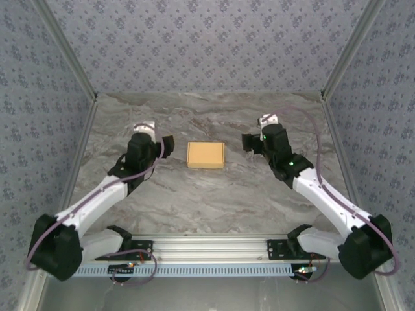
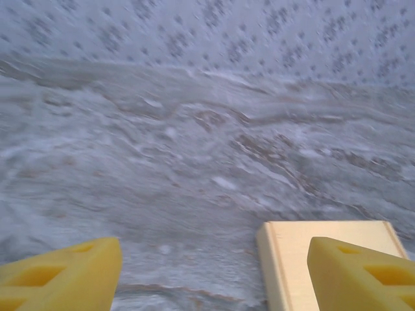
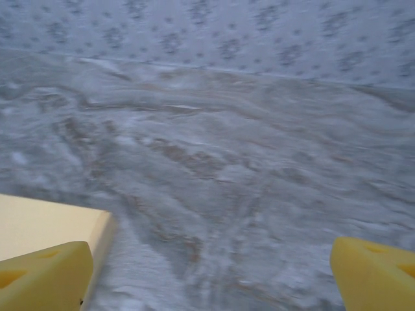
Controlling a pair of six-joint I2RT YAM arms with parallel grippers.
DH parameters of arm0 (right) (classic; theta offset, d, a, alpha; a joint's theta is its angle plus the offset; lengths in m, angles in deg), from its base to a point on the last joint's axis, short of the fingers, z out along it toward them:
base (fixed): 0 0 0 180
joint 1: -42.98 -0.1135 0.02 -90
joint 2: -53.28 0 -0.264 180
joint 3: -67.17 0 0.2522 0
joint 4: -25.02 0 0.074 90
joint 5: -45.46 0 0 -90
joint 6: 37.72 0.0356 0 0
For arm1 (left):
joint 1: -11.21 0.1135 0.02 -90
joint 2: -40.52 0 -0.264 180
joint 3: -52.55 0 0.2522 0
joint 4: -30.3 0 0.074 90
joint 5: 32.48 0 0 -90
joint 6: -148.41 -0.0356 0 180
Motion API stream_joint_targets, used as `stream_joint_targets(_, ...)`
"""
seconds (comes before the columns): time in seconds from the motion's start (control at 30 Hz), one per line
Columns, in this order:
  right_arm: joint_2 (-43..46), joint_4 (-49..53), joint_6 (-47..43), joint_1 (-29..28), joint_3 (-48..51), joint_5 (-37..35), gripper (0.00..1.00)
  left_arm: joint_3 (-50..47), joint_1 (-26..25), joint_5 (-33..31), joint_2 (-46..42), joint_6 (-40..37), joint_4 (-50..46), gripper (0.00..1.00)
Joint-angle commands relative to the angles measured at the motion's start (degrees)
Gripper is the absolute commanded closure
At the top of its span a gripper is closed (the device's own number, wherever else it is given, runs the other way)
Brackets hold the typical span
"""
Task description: Fold the paper box
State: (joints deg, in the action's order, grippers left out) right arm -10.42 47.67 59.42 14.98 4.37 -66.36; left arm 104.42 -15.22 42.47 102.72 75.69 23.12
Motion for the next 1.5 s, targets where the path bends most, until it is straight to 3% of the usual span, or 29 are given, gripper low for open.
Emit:
stream_joint_targets(0.0, 3.5, 1.2, -3.5, 1.2, 3.0, -10.5, 0.02, -4.4, 1.9, -7.7, -5.7, -4.6, 2.8, 0.21)
stream_joint_targets(0.27, 10.3, -3.1, -1.4, 7.2, 10.5, -16.0, 0.01, -10.6, 11.8, -7.0, -13.3, -4.5, 2.3, 0.09)
stream_joint_targets(0.4, 10.7, -5.6, 4.6, 14.2, 14.9, -14.3, 0.01, -11.3, 16.6, -7.7, -11.5, -3.6, 2.0, 0.01)
stream_joint_targets(0.5, 8.9, -6.8, 8.9, 19.0, 16.7, -12.7, 0.01, -11.7, 20.0, -9.0, -9.2, -2.8, 3.2, 0.01)
stream_joint_targets(0.63, 4.6, -16.9, 5.6, 20.8, 20.9, -12.4, 0.01, -13.7, 23.9, -6.3, -3.8, -5.8, 11.3, 0.01)
stream_joint_targets(0.8, -2.9, -29.6, 0.4, 20.8, 24.8, -10.5, 0.01, -12.7, 24.3, -1.4, 6.4, -14.9, 19.6, 0.01)
stream_joint_targets(1.0, -13.0, -40.3, -5.1, 20.2, 25.5, -8.3, 0.01, -13.4, 24.9, 5.2, 18.3, -15.4, 31.5, 0.01)
stream_joint_targets(1.13, -15.6, -55.8, -8.6, 20.5, 30.3, -4.6, 0.01, -13.6, 26.2, 7.7, 23.9, -15.2, 37.2, 0.01)
stream_joint_targets(1.3, -20.1, -59.4, -11.4, 20.8, 29.7, -1.6, 0.01, -14.6, 27.3, 12.4, 25.6, -15.7, 40.1, 0.01)
stream_joint_targets(1.47, -19.8, -59.3, -10.7, 22.5, 29.6, 2.0, 0.01, -14.6, 27.3, 12.6, 25.6, -15.8, 40.2, 0.01)
